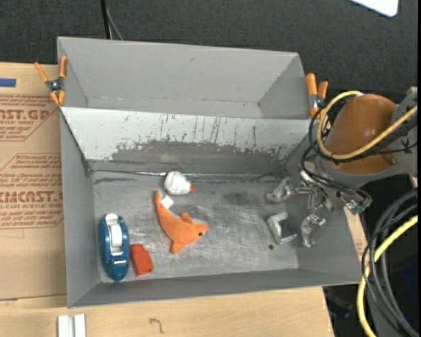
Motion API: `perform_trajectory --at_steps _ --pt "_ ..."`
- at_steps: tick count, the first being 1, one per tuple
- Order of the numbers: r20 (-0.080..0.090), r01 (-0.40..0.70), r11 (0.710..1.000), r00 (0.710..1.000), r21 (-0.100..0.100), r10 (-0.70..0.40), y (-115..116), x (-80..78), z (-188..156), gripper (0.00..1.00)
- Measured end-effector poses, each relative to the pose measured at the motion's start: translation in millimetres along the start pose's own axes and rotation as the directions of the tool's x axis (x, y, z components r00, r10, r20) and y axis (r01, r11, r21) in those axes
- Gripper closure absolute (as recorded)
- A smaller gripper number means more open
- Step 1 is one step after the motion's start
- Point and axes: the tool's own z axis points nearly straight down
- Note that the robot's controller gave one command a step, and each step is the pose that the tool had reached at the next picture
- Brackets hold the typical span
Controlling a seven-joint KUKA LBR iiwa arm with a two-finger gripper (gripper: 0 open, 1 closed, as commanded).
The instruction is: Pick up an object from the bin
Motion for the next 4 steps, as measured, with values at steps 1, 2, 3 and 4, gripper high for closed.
perform_trajectory --at_steps 1,2,3,4 --pt "0.008 0.269 0.963 0.963 0.004 -0.269 15.7 -3.8 19.8 1.0" --pt "0.007 0.269 0.963 0.963 0.004 -0.269 15.7 -3.8 19.8 1.0" --pt "0.001 0.279 0.96 0.96 0.0 -0.279 17.9 -12.8 -20.6 1.0" --pt "0.001 0.288 0.958 0.958 -0.001 -0.288 35.6 -6.5 -87.0 1.0"
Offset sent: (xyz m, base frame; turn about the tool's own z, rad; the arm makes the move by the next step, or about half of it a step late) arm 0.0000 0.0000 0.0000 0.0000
